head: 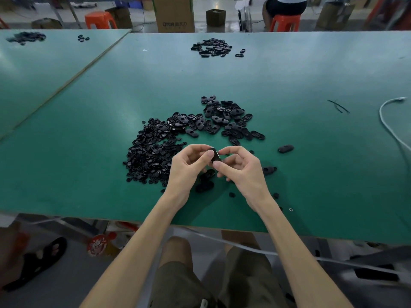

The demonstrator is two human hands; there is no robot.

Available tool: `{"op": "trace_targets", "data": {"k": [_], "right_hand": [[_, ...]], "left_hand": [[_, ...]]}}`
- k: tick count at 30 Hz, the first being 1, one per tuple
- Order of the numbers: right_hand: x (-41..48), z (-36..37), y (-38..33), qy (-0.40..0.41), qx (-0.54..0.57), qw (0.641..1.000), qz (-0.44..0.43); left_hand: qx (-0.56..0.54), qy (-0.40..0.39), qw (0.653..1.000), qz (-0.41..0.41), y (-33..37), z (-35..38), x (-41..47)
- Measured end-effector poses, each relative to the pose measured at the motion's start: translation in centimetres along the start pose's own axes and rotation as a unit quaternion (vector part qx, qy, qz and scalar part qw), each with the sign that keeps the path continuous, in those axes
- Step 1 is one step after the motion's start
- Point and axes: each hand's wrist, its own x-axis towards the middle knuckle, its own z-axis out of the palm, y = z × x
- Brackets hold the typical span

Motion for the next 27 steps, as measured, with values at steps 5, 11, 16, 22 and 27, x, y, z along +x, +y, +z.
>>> {"op": "trace_targets", "data": {"k": [5, 11, 16, 22, 27], "right_hand": [[0.16, -0.05, 0.25, -0.007, -0.017, 1.0, -0.003], [0.12, -0.09, 0.58, -0.008, -0.023, 1.0, -0.009], [0.12, -0.18, 0.72, 0.016, 0.007, 1.0, -0.02], [0.1, -0.23, 0.81, 0.036, 0.003, 0.999, -0.03], [0.18, 0.01, 0.85, 0.027, -0.028, 0.999, -0.023]], "left_hand": [[0.008, -0.031, 0.999, 0.002, 0.39, 0.21, -0.14], [-0.018, -0.064, 0.998, -0.008, 0.74, 0.04, -0.14], [-0.006, -0.074, 0.997, 0.001, 0.8, 0.11, -0.29], [0.042, -0.07, 0.997, 0.007, 0.6, 0.16, -0.28], [0.066, -0.051, 0.996, 0.023, 0.37, 0.23, -0.31]]}}
